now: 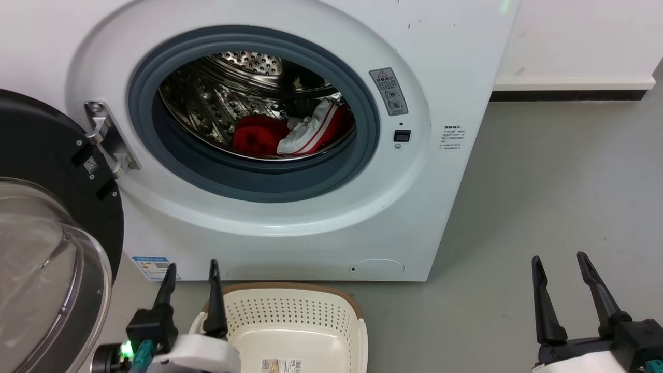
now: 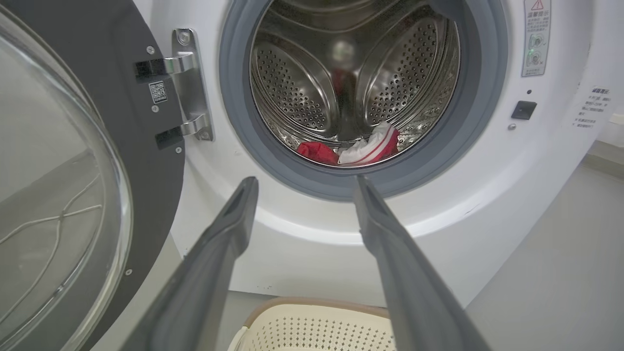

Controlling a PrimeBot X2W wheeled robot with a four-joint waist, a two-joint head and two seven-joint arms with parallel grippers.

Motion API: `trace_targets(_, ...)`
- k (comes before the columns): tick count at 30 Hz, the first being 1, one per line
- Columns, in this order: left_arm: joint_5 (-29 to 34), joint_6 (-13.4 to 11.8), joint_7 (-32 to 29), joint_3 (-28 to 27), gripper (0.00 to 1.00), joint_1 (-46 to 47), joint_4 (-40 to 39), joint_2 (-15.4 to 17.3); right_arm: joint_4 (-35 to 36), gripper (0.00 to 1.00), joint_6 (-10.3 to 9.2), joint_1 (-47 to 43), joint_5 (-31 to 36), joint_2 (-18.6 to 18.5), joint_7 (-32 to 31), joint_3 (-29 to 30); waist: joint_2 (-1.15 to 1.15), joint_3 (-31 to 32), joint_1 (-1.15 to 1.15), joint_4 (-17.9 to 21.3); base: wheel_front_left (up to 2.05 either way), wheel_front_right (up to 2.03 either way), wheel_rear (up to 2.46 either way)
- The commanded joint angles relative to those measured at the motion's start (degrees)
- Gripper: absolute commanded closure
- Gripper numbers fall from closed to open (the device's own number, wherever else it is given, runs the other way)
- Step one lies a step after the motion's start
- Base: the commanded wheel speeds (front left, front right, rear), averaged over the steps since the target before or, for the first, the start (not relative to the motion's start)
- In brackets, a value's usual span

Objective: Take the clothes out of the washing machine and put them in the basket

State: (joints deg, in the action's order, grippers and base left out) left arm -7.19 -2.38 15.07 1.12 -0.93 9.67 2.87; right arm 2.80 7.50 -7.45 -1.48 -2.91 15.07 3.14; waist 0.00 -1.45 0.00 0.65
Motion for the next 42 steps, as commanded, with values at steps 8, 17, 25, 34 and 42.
trace_targets(8,1.89,4.76,0.16,-0.34,0.0,16.04,12.94,1.42,0.76,0.0,-0.02,2.64,0.49,0.06,0.16,-1.1,0.0,-4.96,0.0,3.51,0.0,0.0,0.0)
trace_targets(17,4.29,7.43,0.12,1.79,0.0,37.02,29.97,6.17,1.48,0.0,-0.03,7.06,0.13,0.06,0.16,-2.0,0.0,-13.01,0.0,8.07,0.0,0.0,0.0)
trace_targets(25,4.37,9.31,-4.11,4.74,0.0,55.04,42.5,10.19,1.92,0.0,-0.03,11.39,-2.02,0.09,0.15,-2.44,0.0,-21.34,0.0,11.98,0.0,0.0,0.0)
trace_targets(34,2.91,9.8,-14.28,9.91,0.0,71.75,50.96,14.89,2.61,0.0,-0.03,15.92,-5.34,0.1,0.16,-3.95,0.0,-30.01,0.0,15.84,0.0,0.0,0.0)
trace_targets(42,-5.63,9.79,-27.19,19.44,0.0,82.56,52.18,18.41,2.64,0.0,-0.03,18.32,-8.0,0.1,0.15,-4.96,0.0,-35.54,0.0,18.07,0.0,0.0,0.0)
